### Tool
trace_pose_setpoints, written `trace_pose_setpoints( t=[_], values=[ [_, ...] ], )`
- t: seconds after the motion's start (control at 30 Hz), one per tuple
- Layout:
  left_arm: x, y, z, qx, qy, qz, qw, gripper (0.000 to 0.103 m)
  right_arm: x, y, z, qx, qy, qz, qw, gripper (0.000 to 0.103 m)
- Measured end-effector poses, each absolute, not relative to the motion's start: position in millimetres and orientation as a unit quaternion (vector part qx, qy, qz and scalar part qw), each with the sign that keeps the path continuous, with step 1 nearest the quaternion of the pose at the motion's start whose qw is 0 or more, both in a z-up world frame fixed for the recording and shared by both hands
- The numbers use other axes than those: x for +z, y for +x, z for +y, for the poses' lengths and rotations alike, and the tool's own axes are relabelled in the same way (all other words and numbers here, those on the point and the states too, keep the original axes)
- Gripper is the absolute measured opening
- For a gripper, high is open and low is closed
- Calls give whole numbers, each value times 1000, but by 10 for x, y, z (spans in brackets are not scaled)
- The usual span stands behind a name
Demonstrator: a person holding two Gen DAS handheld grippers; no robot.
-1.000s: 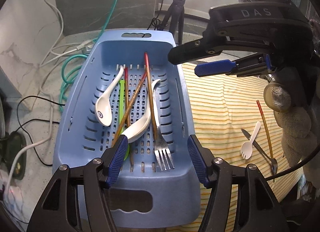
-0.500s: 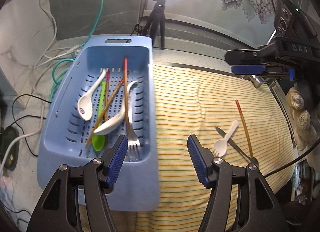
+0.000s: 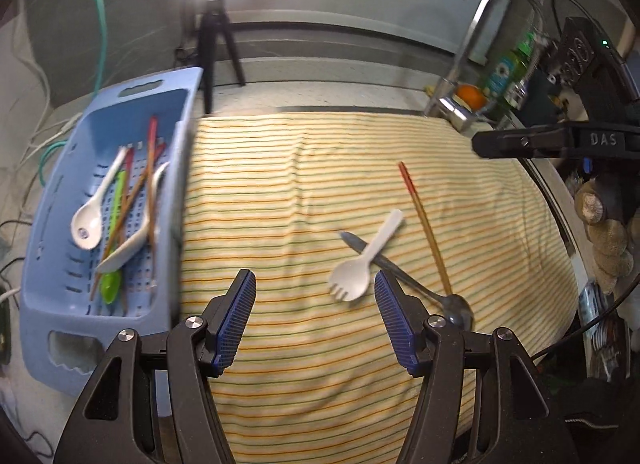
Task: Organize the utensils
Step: 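Move both grippers back over the white spork and metal spoon, then grasp the white spork with the left gripper while the right grasps the red-tipped chopstick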
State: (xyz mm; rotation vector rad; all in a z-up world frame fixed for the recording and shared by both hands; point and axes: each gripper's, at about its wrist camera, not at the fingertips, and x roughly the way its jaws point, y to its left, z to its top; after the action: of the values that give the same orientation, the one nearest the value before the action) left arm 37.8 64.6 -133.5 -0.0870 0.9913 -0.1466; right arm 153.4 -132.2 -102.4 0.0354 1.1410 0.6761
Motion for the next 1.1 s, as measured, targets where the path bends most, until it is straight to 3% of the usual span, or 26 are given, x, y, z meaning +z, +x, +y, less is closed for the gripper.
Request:
trace_pose_setpoints(
  t=[0.17,0.27,0.33,0.47,0.93,1.1],
  values=[
    [-1391,509,380,-108,-21,490,865,60,-1318,1545,-1510,289,40,568,770,57],
    [-1484,621,280,-128,-10,507,852,43,-1477,1560,-1494,285,39,584,759,45],
    [-1562,697,222,-135,7,519,844,37,-1562,1552,-1453,285,38,594,751,37],
    [-1670,781,106,-147,46,534,831,30,-1738,1559,-1360,282,37,615,736,31],
    [-1863,1010,102,-155,97,562,807,29,-1949,1627,-1140,263,21,639,722,20],
    [-1868,1050,143,-160,86,563,806,23,-1965,1628,-1074,253,-2,637,728,12]
  ],
)
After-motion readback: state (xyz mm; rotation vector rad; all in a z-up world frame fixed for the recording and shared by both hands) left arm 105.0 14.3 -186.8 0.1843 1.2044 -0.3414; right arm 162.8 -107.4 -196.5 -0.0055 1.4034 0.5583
